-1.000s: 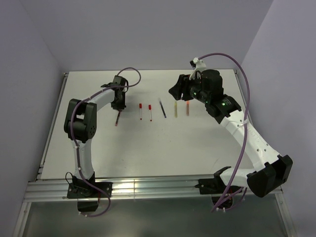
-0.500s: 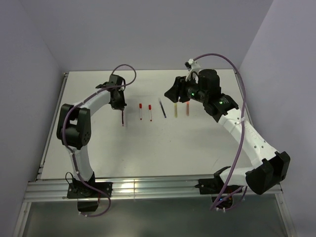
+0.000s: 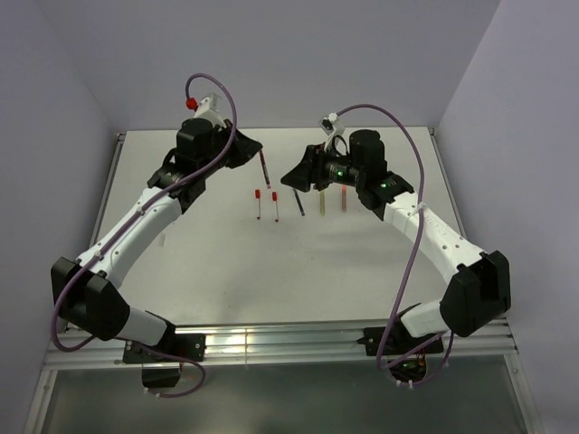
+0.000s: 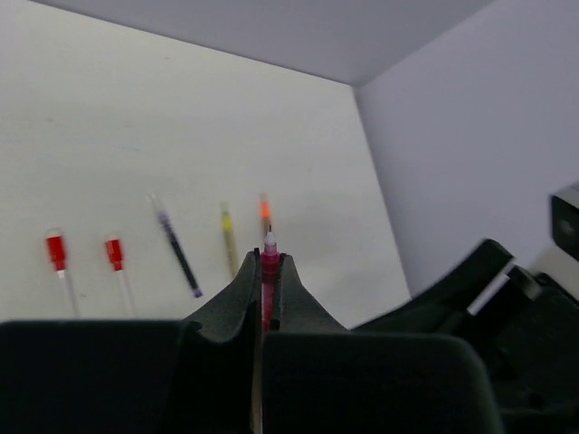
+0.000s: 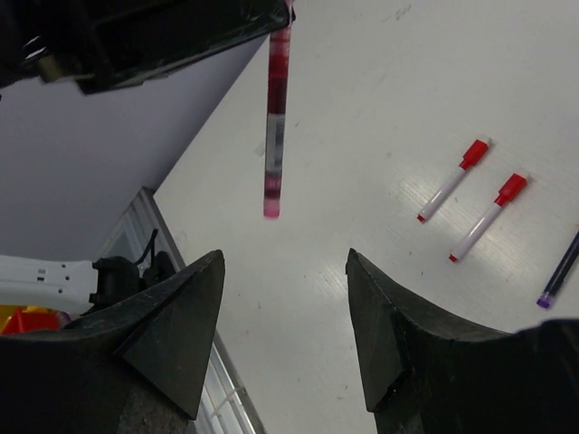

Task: Insert the pens into the pen caps
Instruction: Pick up the pen from the center of the board, then move the pen cap to the center of the board.

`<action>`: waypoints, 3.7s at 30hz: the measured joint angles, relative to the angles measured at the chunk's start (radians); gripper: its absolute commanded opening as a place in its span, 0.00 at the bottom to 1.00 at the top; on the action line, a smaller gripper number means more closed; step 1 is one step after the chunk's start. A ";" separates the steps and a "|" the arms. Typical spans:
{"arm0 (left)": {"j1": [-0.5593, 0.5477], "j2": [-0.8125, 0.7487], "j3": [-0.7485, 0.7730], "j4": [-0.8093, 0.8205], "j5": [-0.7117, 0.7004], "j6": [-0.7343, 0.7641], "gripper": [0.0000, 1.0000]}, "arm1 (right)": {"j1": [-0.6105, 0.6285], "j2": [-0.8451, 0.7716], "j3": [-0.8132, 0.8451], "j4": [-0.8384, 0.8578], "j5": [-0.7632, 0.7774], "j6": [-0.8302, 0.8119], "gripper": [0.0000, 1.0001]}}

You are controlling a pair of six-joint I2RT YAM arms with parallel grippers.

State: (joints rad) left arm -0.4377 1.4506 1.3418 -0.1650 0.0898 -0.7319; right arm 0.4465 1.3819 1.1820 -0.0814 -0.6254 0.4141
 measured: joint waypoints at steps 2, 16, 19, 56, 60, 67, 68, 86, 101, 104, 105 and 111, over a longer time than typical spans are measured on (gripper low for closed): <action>-0.034 -0.012 -0.001 0.040 0.004 -0.023 0.00 | 0.001 0.011 0.000 0.033 -0.003 0.017 0.65; -0.088 -0.016 -0.001 0.135 0.038 -0.074 0.00 | 0.035 0.085 0.105 0.076 0.013 0.046 0.66; -0.097 -0.016 -0.001 0.152 0.047 -0.075 0.00 | 0.046 0.108 0.121 0.071 0.017 0.046 0.62; 0.101 -0.229 0.012 -0.537 -0.570 -0.153 0.63 | 0.060 0.047 0.118 -0.090 0.172 -0.032 0.00; 0.273 -0.277 -0.175 -0.592 -0.599 -0.214 0.62 | 0.060 0.047 0.114 -0.107 0.182 -0.048 0.00; 0.400 -0.201 -0.270 -0.590 -0.594 -0.339 0.59 | 0.060 0.047 0.104 -0.126 0.212 -0.075 0.00; 0.427 -0.187 -0.300 -0.584 -0.583 -0.357 0.58 | 0.060 0.047 0.104 -0.128 0.217 -0.077 0.00; 0.602 0.173 -0.391 -0.443 -0.454 -0.409 0.37 | 0.060 0.045 0.101 -0.145 0.240 -0.098 0.00; 0.608 0.207 -0.386 -0.431 -0.429 -0.390 0.24 | 0.060 0.045 0.101 -0.151 0.241 -0.101 0.00; 0.608 0.207 -0.386 -0.420 -0.417 -0.380 0.24 | 0.060 0.045 0.101 -0.151 0.241 -0.102 0.00; 0.608 0.207 -0.386 -0.417 -0.411 -0.378 0.24 | 0.060 0.045 0.101 -0.151 0.242 -0.102 0.00; 0.608 0.208 -0.386 -0.397 -0.381 -0.359 0.22 | 0.060 0.045 0.101 -0.152 0.244 -0.103 0.00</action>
State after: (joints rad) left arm 0.1707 1.6585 0.9558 -0.5625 -0.2909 -1.0912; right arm 0.5060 1.4273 1.2835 -0.2333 -0.3817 0.3111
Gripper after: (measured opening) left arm 0.237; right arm 0.170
